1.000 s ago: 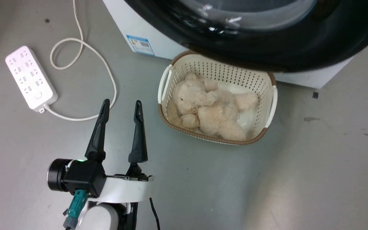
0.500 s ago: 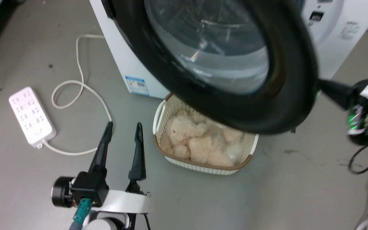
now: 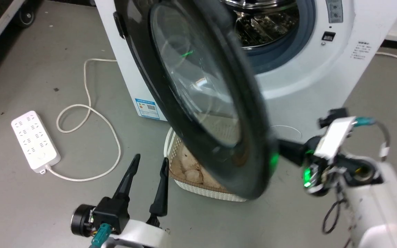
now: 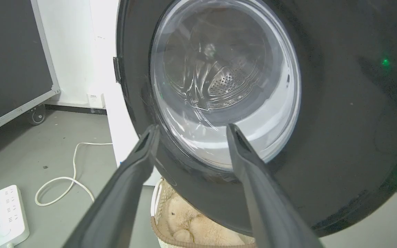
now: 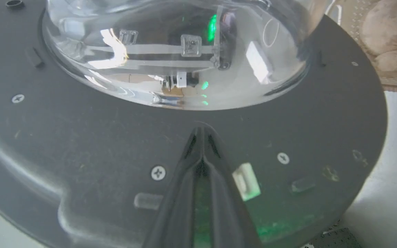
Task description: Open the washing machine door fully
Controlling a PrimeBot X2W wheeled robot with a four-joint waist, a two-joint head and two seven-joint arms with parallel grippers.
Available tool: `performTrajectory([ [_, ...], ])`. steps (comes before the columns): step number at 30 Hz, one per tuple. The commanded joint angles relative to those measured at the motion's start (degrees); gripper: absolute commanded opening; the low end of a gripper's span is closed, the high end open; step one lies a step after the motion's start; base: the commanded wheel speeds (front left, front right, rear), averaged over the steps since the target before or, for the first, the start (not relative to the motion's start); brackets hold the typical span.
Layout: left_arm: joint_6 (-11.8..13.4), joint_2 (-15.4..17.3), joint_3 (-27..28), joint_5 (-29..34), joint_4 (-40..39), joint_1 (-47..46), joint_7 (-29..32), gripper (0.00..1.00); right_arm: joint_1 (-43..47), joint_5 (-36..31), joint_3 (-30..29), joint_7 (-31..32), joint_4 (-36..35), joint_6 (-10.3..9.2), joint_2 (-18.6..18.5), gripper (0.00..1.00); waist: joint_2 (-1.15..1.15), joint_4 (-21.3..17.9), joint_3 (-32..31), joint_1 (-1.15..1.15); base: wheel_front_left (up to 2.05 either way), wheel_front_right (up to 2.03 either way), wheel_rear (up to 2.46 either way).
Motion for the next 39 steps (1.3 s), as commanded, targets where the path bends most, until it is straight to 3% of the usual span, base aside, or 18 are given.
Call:
performTrajectory([
  [1,-0.4,0.1,0.0,-0.3,0.5,1.1,-0.3,1.0,2.0,2.7,3.3,-1.0,-1.2,0.06,0.4,0.0,0.0,0.3,-0.3,0.01,0.0,0.0,0.0],
  [6,-1.3,0.1,-0.1,-0.7,2.0,1.5,-0.3,1.0,5.8,10.8,15.4,-7.0,-5.4,0.06,0.4,0.0,0.0,1.4,-0.9,0.01,0.0,0.0,0.0],
  [9,-1.5,0.1,-0.2,-0.9,2.8,1.6,-0.3,1.0,6.3,11.1,17.4,-9.5,-5.9,0.06,0.4,0.0,0.0,1.9,-1.3,0.01,0.0,0.0,0.0],
  [10,-1.4,0.1,-0.2,-1.1,3.0,1.6,-0.3,1.0,6.3,10.6,17.1,-10.8,-6.0,0.06,0.4,0.11,0.0,2.0,-1.6,0.01,0.0,0.0,0.0],
  [11,-1.2,0.1,-0.2,-1.3,3.1,1.6,-0.3,1.0,6.2,10.3,16.5,-12.1,-6.2,0.06,0.3,0.91,0.0,2.0,-1.8,0.01,0.0,0.0,0.0],
  [12,-1.1,0.1,-0.1,-1.4,3.2,1.7,-0.3,1.0,6.2,10.1,15.9,-13.1,-6.5,0.06,0.1,1.0,0.0,2.0,-2.1,0.01,0.0,0.0,0.0],
  [14,-0.9,0.1,0.0,-1.6,3.4,1.8,-0.3,1.0,6.4,9.3,14.7,-14.9,-7.5,0.06,-1.1,1.0,0.0,1.8,-2.7,0.01,0.0,0.0,0.0],
  [15,-0.8,0.1,0.0,-1.7,3.6,1.9,-0.3,1.0,7.2,5.9,13.0,-19.4,-10.5,0.06,-4.1,1.0,0.0,1.2,-3.9,0.01,0.0,0.0,0.0],
  [19,-0.7,0.1,0.2,-2.2,3.4,2.3,-0.3,1.0,10.0,-3.6,11.4,-29.7,-17.4,0.06,-9.0,1.0,0.0,0.0,-5.3,0.01,0.0,0.0,0.0],
  [24,-1.0,0.1,1.8,-2.2,2.9,2.3,-0.3,1.0,14.4,-25.4,14.2,-45.0,-28.6,0.06,-16.8,1.0,0.0,-1.8,-6.0,0.01,0.0,0.0,0.0],
  [28,-1.3,0.1,2.8,-2.0,2.6,2.6,-0.3,1.0,19.6,-41.5,12.9,-54.8,-33.2,0.06,-19.2,1.0,0.0,-2.9,-6.5,0.01,0.0,0.0,0.0],
  [33,-1.6,0.1,3.5,-1.8,2.7,3.1,-0.3,1.0,27.8,-58.0,7.2,-61.2,-37.8,0.06,-15.6,1.0,0.0,-3.9,-6.8,0.01,0.0,0.0,0.0],
  [35,-1.3,0.1,4.5,-2.1,3.2,3.5,-0.3,1.0,36.9,-67.8,-0.5,-62.7,-41.0,0.06,-4.1,1.0,0.0,-4.6,-7.3,0.01,0.0,0.0,0.0],
  [39,-1.6,0.1,4.3,-1.6,4.1,4.0,-0.3,1.0,41.0,-71.8,-1.6,-63.9,-41.1,0.06,-0.8,1.0,0.0,-5.0,-7.6,0.01,0.0,0.0,0.0],
])
